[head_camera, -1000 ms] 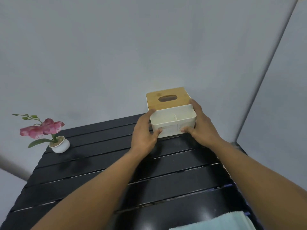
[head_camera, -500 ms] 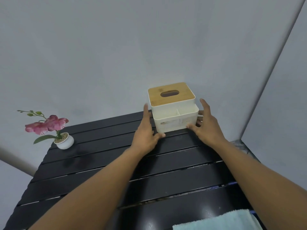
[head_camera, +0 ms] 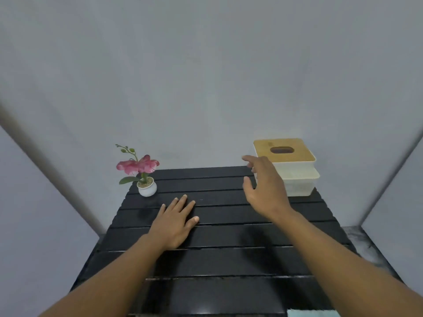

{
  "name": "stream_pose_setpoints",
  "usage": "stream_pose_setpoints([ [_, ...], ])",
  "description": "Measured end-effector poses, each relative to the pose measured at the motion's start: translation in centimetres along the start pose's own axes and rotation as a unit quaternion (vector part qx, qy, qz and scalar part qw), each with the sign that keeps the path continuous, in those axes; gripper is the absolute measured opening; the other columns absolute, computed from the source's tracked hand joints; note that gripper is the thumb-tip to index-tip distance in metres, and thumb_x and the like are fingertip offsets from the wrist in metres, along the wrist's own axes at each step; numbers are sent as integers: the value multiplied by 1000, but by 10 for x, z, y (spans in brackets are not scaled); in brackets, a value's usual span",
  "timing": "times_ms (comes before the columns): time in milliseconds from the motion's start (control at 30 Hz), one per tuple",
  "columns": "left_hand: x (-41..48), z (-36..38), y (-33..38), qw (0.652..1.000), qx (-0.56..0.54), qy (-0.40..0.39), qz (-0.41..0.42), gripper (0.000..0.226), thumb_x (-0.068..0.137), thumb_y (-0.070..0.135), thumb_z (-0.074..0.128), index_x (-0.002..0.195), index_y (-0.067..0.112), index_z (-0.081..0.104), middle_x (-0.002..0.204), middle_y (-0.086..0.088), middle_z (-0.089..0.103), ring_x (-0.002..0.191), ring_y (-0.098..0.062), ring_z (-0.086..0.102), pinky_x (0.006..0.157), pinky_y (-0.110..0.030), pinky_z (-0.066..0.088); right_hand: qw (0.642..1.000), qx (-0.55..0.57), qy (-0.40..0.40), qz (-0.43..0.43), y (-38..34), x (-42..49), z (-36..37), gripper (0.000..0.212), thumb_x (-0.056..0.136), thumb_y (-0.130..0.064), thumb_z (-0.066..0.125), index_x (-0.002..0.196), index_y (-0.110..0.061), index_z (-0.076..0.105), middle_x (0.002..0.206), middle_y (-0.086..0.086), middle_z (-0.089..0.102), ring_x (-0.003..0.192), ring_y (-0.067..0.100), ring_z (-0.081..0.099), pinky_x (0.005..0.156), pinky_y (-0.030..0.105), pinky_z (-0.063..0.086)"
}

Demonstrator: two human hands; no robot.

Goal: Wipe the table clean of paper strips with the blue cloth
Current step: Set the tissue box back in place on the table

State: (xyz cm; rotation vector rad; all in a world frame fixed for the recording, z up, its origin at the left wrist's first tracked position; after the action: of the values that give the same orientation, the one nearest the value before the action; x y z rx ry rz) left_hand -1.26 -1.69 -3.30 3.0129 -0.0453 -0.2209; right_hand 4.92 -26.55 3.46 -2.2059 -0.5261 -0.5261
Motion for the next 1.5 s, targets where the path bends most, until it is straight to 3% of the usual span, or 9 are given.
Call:
stream_pose_setpoints([
  [167,-37,1,-70,997,-12,29,-68,68,92,67,14,151,36,5,161,4,-6,147,-17,-7,118,-44,-3,988,40,-142,50,-45,9,93,46,85,-34,61,128,-34,46,120,-11,51,112,8,51,90,27,43],
  [300,-50,11,-101,991,-28,73,-107,75,84,75,7,150,41,3,161,2,-9,147,-17,-11,118,-44,-8,965,45,-229,117,-67,7,171,65,79,-46,68,136,-29,43,136,-6,50,124,14,47,99,30,39],
  [467,-50,20,-104,987,-28,119,-100,80,81,75,-3,151,37,4,161,-1,-9,147,-17,-12,117,-46,-10,966,67,-214,130,-89,23,233,79,74,-50,70,141,-24,39,144,-1,47,137,21,36,116,44,22],
  [533,-49,21,-104,987,-29,126,-98,79,82,74,-2,151,36,3,161,-2,-10,147,-18,-13,117,-47,-9,965,103,-203,134,-98,32,247,75,72,-48,73,137,-25,45,141,-2,50,134,20,40,113,44,29],
  [667,-50,23,-104,988,-19,124,-91,78,84,71,-3,151,34,1,161,-4,-10,146,-20,-14,116,-50,-10,965,137,-181,129,-110,38,263,43,69,-39,77,109,-36,60,111,-11,66,108,15,59,94,38,46],
  [800,-48,25,-104,988,-20,122,-90,77,83,71,-4,151,34,1,161,-4,-10,146,-20,-14,116,-50,-10,969,136,-141,153,-111,34,265,37,71,-35,79,103,-32,61,94,-15,64,97,14,62,83,33,49],
  [1067,-51,14,-95,995,8,76,-64,68,87,68,2,148,42,-8,160,-4,-17,146,-24,-15,115,-55,-9,974,111,-70,184,-69,26,192,47,71,-38,79,114,-28,62,101,-12,64,86,5,56,72,23,41],
  [1300,-37,16,-3,997,-22,70,27,73,83,72,2,148,43,-4,160,-1,-14,146,-22,-14,115,-53,-11,975,35,-38,217,-1,8,108,45,72,-39,78,113,-28,62,108,-6,68,89,9,56,76,28,41],
  [1500,-17,25,62,997,-20,46,64,75,83,75,5,150,41,-1,160,-2,-13,145,-26,-18,115,-54,-14,977,45,-36,207,25,-6,85,37,73,-37,77,107,-31,63,102,-10,68,89,8,59,74,25,41],
])
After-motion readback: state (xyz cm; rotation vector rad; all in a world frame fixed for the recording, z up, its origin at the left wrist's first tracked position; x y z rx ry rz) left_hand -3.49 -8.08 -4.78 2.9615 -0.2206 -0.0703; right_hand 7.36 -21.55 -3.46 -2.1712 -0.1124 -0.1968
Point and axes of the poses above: each hand's wrist, its own x-axis towards the middle knuckle, its own z-axis out of the palm, y = z × x, the point moved 1 cm from there along x, towards the middle knuckle
